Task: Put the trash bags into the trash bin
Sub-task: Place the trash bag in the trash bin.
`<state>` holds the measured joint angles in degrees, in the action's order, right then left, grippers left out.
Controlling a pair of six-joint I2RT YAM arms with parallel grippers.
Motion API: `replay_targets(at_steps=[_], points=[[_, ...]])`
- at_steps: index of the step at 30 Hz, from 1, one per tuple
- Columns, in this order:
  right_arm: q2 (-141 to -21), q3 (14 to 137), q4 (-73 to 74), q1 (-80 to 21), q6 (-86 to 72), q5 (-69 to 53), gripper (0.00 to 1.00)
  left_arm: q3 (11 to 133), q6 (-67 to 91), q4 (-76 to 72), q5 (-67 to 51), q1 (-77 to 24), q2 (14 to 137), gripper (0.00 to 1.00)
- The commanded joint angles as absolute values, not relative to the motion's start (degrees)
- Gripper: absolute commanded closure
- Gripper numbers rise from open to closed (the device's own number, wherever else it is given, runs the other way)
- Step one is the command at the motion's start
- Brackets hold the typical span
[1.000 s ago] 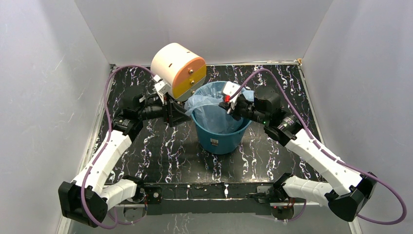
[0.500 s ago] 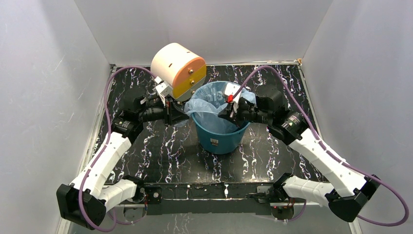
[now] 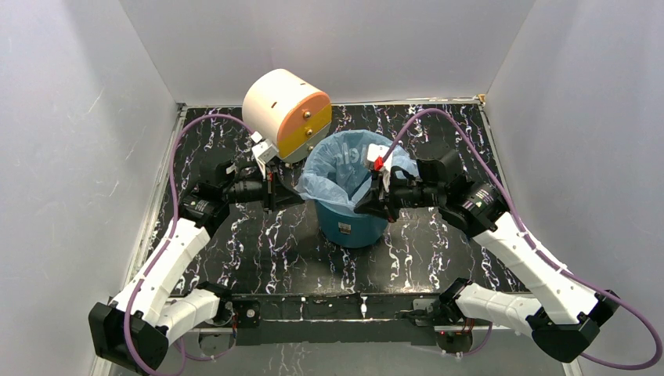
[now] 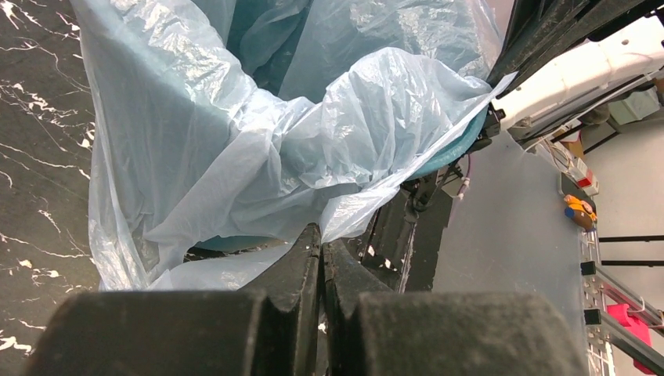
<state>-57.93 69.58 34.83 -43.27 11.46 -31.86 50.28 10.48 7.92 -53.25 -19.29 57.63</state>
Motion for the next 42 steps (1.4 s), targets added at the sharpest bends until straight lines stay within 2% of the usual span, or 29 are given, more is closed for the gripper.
replay_targets(at_steps=[1, 12, 23, 29, 32, 35, 37, 40, 42], points=[[-56.0, 71.1, 34.4, -43.5, 8.7, -36.2, 0.99, 50.2, 10.3, 8.5, -55.0, -19.3, 56.3, 1.0], [-59.3, 69.6, 40.1, -43.5, 9.0, -42.0, 0.99, 48.2, 10.1, 8.5, -53.3, -19.4, 58.6, 1.0], [-61.4, 68.4, 42.2, -43.5, 8.0, -39.7, 0.94, 48.7, 10.1, 8.5, -52.3, -19.8, 60.4, 0.99], [-61.3, 71.6, 42.6, -43.6, 8.5, -40.2, 0.78, 49.3, 10.6, 8.5, -50.4, -19.9, 60.5, 0.92], [-60.3, 73.1, 41.9, -43.5, 8.4, -41.1, 0.64, 49.8, 10.8, 8.5, -49.7, -19.9, 60.1, 0.9], [-58.1, 74.1, 40.5, -43.5, 8.4, -42.1, 0.6, 50.1, 10.8, 8.5, -49.5, -19.9, 60.0, 0.89], [-55.2, 74.1, 38.8, -43.5, 8.3, -41.5, 0.53, 50.1, 10.9, 8.5, -49.3, -19.9, 60.1, 0.89], [-50.1, 72.1, 34.6, -43.6, 7.5, -38.3, 0.43, 49.9, 10.9, 8.5, -49.5, -19.9, 60.4, 0.89], [-46.3, 69.7, 30.2, -43.5, 5.3, -30.7, 0.37, 49.8, 11.0, 8.4, -49.4, -20.0, 60.5, 0.88]])
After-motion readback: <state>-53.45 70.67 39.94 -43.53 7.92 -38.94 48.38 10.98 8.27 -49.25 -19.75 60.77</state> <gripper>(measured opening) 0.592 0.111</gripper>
